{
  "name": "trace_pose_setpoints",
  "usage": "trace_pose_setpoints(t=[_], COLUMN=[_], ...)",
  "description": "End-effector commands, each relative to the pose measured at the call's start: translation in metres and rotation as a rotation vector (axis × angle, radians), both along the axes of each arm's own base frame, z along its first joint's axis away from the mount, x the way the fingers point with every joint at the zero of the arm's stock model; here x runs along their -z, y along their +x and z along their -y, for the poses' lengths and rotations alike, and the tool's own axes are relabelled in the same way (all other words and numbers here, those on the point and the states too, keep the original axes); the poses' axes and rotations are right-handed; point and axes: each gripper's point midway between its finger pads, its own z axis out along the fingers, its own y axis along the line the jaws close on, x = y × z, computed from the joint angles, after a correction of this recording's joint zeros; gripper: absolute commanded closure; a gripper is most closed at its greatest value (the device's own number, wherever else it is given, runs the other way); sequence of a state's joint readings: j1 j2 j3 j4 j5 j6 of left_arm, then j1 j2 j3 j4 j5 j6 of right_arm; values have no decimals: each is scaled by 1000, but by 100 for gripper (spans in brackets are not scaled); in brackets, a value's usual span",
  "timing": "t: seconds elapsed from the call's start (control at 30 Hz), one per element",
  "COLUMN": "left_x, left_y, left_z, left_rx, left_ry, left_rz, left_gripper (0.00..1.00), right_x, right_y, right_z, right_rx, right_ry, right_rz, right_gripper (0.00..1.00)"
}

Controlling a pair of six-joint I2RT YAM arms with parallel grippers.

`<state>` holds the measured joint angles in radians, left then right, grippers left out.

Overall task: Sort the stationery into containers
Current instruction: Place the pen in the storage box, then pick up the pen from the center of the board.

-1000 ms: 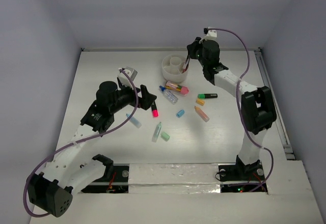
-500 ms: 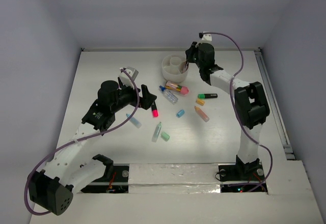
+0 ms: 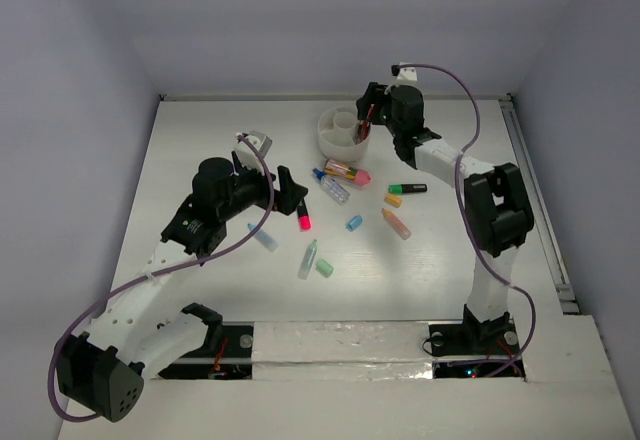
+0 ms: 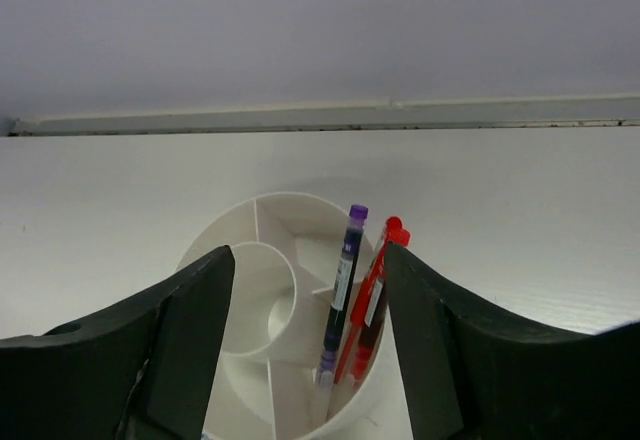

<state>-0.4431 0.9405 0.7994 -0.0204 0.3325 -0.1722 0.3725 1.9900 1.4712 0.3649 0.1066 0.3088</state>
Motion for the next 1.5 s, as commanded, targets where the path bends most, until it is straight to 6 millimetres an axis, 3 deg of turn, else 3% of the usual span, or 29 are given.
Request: trace_pose_setpoints(t=[0.0,0.03,0.1,0.13,0.2,0.27,0.4,0.43,0.47,0.5,0.53,0.6,0.63,0.73,0.8,0.83,0.93,1.0,1.23,1.47], left_x=[-31,-31,-34,-36,-41,-45,-61,-64,-68,-73,-76,-84,-84,-90,-90,-90,-91,-93,-96,-99], left_y=[3,3,1,1,0,0,-3,-2,-3,-7,-7,-11,-11,-14,-14,-13,-14,-17,-18,-20], left_z=[1,1,0,-1,-5,-9,-28,-33,-36,-40,-44,-49,-51,-52,-53,-55,-55,-54,-54,-56], left_rx=[3,4,2,-5,-23,-45,-128,-159,-172,-184,-208,-224,-232,-234,-234,-243,-239,-230,-223,-226], left_ry=[-29,-33,-37,-40,-45,-44,-40,-42,-47,-57,-60,-74,-75,-85,-83,-82,-87,-94,-101,-110], left_rz=[80,80,87,91,110,127,184,197,210,231,241,265,270,283,281,279,280,285,289,296], left_gripper=[1,1,1,1,1,1,1,1,1,1,1,1,1,1,1,1,1,1,1,1], right_x=[-66,-54,-51,-49,-46,-32,-12,-7,8,3,7,20,26,48,63,69,90,107,131,152], right_y=[-19,-28,-44,-58,-77,-98,-136,-154,-164,-168,-180,-186,-187,-191,-199,-192,-194,-192,-185,-194], right_z=[18,21,20,21,11,-12,-70,-95,-105,-117,-133,-145,-150,-163,-170,-175,-187,-183,-187,-196], right_rx=[36,38,5,-13,-96,-215,-384,-454,-483,-509,-548,-561,-565,-567,-580,-573,-571,-547,-533,-559], right_ry=[23,18,26,41,54,47,-68,-104,-137,-144,-162,-189,-192,-224,-264,-279,-329,-371,-409,-446], right_rz=[108,75,46,27,-20,-105,-223,-234,-288,-287,-302,-342,-360,-448,-506,-515,-577,-637,-694,-758], right_gripper=[34,42,52,71,87,89,89,88,86,83,76,65,54,41,38,35,34,34,34,37])
